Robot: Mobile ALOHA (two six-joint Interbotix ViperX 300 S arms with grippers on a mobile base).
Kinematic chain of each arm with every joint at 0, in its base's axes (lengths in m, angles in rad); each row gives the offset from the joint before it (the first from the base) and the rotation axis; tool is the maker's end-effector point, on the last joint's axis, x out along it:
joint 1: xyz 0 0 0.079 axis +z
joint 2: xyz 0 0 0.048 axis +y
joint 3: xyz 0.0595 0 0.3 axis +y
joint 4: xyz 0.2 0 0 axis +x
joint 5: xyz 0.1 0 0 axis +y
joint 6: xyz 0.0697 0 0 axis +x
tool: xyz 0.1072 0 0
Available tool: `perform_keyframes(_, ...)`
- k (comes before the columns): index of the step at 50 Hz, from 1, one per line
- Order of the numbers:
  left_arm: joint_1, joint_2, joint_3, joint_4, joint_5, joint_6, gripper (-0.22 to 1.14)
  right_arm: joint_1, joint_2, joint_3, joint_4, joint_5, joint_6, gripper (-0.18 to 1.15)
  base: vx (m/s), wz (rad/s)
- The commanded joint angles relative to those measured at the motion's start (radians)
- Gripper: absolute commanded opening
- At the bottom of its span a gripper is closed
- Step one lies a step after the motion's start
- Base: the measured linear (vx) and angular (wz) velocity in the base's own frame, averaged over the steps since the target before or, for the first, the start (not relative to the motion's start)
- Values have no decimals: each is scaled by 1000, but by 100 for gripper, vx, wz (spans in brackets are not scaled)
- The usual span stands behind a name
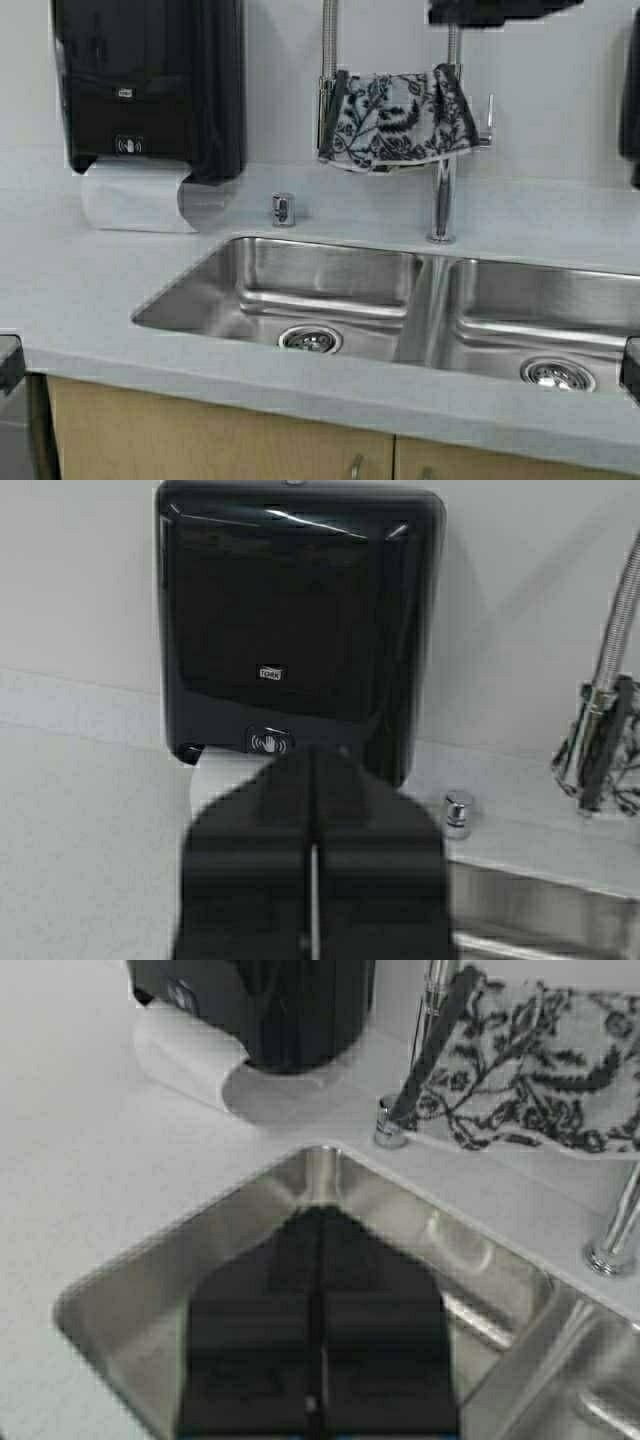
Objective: Get the cloth and wipe up the spill under the wine glass
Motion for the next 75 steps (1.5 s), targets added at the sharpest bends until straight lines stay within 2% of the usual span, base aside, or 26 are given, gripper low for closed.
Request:
perform_keyframes(1,-2,-2,-12,-2,-5,0,2,3,78,-9,0,-86,2,9,21,3)
perform_keyframes(8,-2,-14,-9,-2,-5,0,2,2,195,-26,2,-156,2,22,20,3)
perform_keyframes(31,-2,-31,-14,-5,18,0,2,11,460,-74,2,-353,15,92,17,5)
perform_keyframes(36,-2,-32,-14,-8,18,-2,2,11,502,-87,2,-397,60,101,15,5)
perform_keyframes(50,-2,-51,-11,-8,18,-2,2,11,606,-143,31,-437,106,101,14,6)
perform_keyframes(63,-2,-52,-9,-8,21,-2,2,9,680,-201,178,-437,94,101,11,4)
perform_keyframes(75,-2,-48,-9,-8,25,-2,2,-3,742,-265,204,-439,83,101,9,3)
